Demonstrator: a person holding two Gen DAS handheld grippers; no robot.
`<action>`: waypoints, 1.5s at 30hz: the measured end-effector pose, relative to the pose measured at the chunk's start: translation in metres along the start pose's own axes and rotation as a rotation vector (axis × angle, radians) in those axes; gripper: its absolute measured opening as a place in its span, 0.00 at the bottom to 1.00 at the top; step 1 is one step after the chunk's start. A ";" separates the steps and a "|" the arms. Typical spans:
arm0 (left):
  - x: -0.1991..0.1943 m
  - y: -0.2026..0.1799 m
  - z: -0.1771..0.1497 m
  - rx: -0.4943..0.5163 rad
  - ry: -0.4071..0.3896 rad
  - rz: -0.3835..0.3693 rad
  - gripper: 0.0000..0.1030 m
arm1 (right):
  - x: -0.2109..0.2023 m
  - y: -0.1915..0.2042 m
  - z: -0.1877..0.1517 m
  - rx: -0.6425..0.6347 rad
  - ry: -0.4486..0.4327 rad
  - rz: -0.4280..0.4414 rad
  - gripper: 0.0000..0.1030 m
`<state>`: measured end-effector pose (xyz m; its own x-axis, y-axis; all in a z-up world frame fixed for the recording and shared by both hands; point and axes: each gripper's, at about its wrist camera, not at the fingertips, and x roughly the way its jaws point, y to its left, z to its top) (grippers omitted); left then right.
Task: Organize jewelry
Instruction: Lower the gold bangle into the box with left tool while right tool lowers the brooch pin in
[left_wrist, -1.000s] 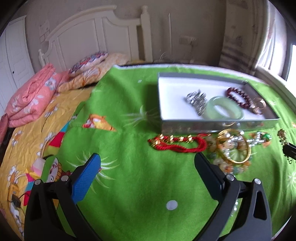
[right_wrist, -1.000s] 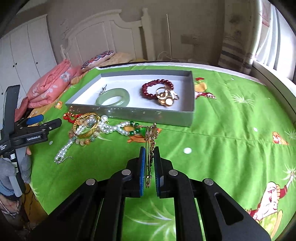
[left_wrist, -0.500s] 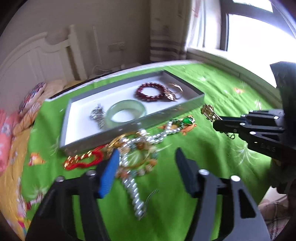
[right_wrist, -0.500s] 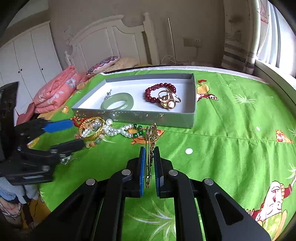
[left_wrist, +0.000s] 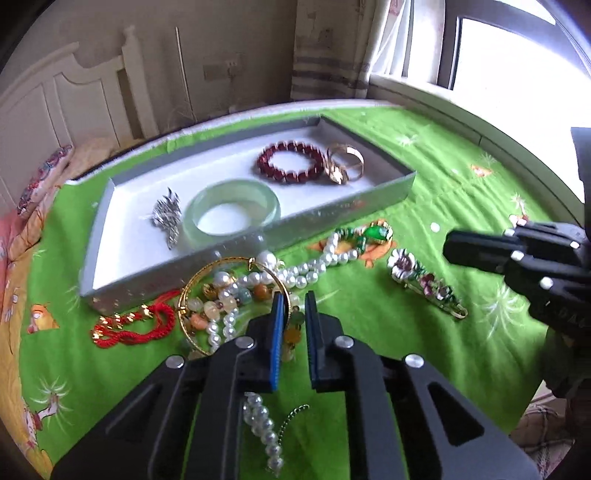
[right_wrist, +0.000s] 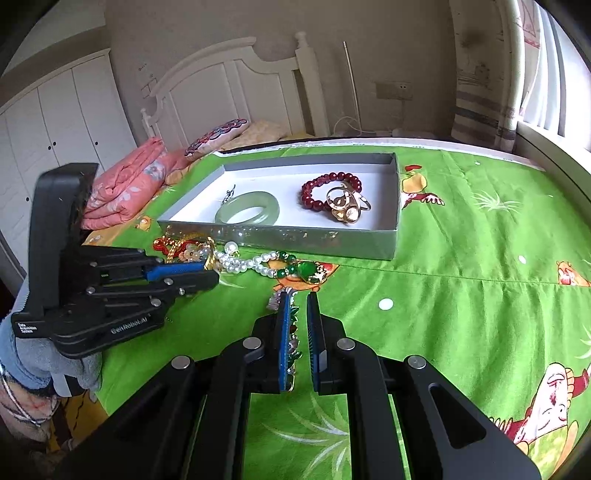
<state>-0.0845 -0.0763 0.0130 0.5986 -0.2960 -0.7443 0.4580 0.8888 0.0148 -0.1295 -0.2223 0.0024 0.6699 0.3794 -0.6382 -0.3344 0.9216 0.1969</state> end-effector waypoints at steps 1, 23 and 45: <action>-0.006 0.000 0.002 -0.011 -0.015 -0.004 0.03 | 0.001 0.003 0.000 -0.017 0.012 0.012 0.11; -0.068 0.025 0.010 -0.069 -0.157 0.010 0.02 | 0.007 0.027 0.015 -0.153 0.036 -0.128 0.17; -0.035 0.044 0.060 -0.011 -0.135 0.163 0.02 | 0.056 0.026 0.090 -0.130 -0.017 -0.110 0.17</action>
<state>-0.0465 -0.0480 0.0798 0.7469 -0.1918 -0.6367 0.3415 0.9322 0.1198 -0.0414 -0.1704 0.0386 0.7181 0.2795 -0.6374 -0.3408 0.9397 0.0282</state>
